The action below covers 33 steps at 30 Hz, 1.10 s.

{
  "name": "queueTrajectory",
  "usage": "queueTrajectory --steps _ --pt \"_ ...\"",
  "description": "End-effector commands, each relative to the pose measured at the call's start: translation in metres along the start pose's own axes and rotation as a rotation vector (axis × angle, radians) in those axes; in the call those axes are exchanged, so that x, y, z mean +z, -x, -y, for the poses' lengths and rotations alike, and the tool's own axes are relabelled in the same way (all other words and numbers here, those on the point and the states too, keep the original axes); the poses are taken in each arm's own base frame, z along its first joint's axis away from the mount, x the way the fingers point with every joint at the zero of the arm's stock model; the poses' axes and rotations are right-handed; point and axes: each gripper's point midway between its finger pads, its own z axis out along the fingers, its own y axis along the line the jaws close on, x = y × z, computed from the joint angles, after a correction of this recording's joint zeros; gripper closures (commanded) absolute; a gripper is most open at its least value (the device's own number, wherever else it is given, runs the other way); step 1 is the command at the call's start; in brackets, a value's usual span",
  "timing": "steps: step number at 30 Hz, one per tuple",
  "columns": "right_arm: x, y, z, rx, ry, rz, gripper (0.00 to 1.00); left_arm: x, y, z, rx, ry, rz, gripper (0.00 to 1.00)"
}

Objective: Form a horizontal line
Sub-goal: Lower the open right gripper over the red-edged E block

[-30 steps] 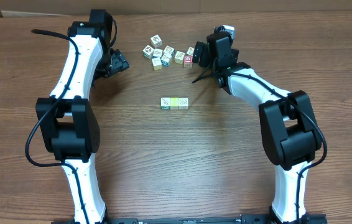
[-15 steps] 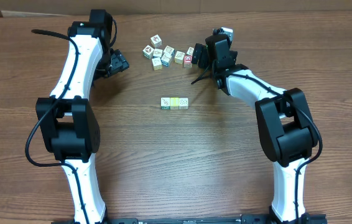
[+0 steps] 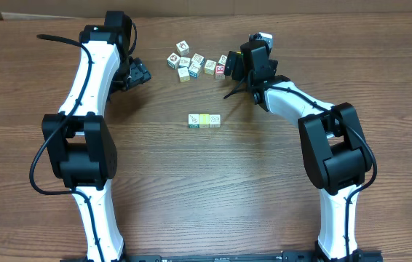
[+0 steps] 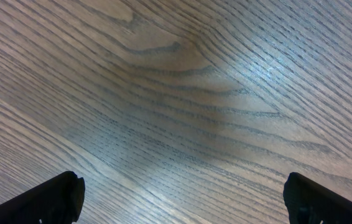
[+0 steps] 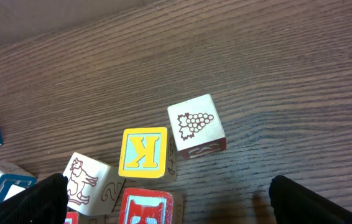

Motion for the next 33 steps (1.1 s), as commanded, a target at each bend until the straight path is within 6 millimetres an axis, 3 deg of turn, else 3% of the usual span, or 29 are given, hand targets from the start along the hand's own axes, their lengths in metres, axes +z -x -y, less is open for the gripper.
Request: queueTrajectory --steps 1,12,17,33 --pt "0.003 -0.005 -0.001 0.0 -0.001 -0.006 0.0 0.0 0.003 0.003 0.01 -0.002 0.01 0.0" --pt "0.002 -0.007 -0.004 -0.001 0.017 -0.019 0.0 0.0 0.003 0.003 0.01 -0.002 0.01 0.0" --pt "0.003 -0.008 -0.004 -0.001 0.017 -0.02 0.08 0.0 0.003 0.003 0.01 -0.002 0.01 0.0" --pt "0.02 -0.029 0.002 -0.007 0.004 -0.045 0.11 0.0 0.003 0.003 0.01 -0.002 0.01 0.0"
